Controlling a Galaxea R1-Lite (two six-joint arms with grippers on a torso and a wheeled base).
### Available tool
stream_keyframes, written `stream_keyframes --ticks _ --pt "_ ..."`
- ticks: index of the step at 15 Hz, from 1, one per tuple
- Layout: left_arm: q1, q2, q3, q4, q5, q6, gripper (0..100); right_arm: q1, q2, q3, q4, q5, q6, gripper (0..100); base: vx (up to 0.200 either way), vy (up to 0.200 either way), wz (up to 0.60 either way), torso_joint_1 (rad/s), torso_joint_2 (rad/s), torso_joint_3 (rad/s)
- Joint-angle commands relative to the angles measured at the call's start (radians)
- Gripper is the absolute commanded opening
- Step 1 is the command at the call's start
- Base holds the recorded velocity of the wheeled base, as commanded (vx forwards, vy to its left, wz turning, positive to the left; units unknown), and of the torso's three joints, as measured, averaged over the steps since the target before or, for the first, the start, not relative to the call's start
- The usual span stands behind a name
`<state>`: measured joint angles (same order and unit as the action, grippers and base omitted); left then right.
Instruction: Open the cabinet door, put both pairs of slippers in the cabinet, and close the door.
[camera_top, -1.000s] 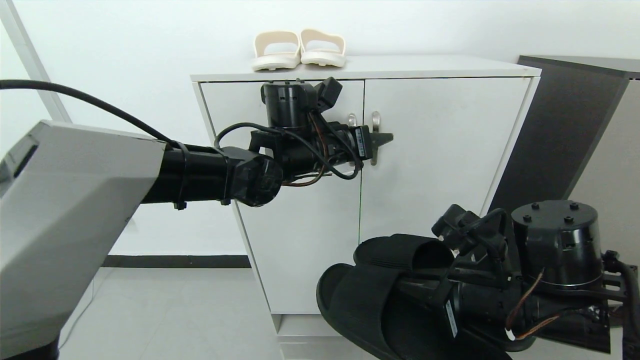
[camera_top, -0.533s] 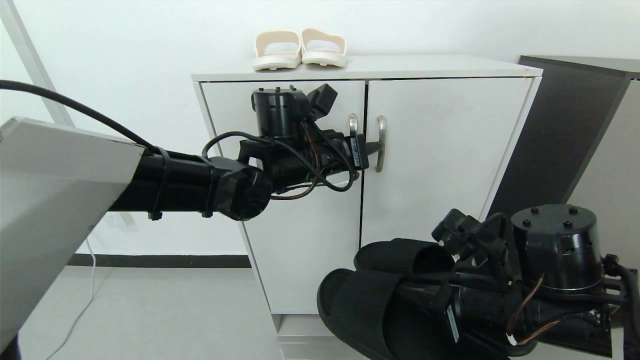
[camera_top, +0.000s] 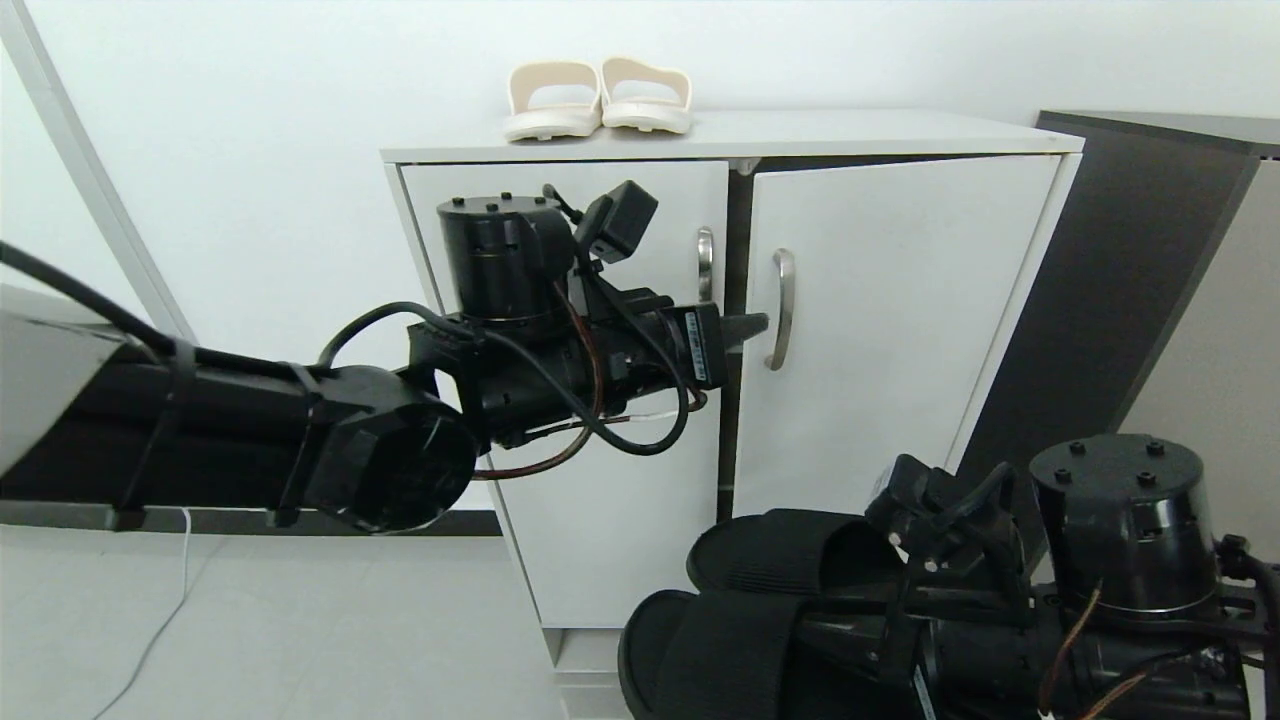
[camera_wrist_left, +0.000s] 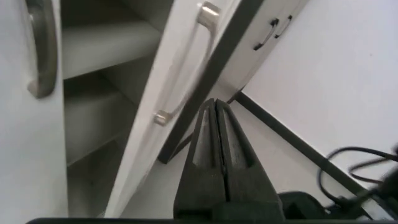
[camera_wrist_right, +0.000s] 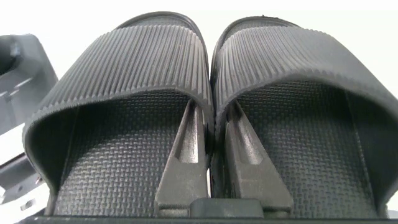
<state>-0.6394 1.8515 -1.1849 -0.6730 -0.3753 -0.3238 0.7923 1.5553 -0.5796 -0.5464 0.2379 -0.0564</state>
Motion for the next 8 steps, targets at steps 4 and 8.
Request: stream_keyframes --ticks 4,8 --pt "0.027 -0.044 0.025 -0.013 0.001 -0.064 0 0.033 -0.011 0.06 -0.063 0.038 -0.005 0 0.0 0.0 0.0 0.0 0.0 0.0" --pt "0.06 0.025 -0.045 -0.014 -0.002 -0.086 0 0.041 -0.009 0.073 -0.063 0.07 -0.011 0 0.0 0.0 0.0 0.0 0.0 0.0"
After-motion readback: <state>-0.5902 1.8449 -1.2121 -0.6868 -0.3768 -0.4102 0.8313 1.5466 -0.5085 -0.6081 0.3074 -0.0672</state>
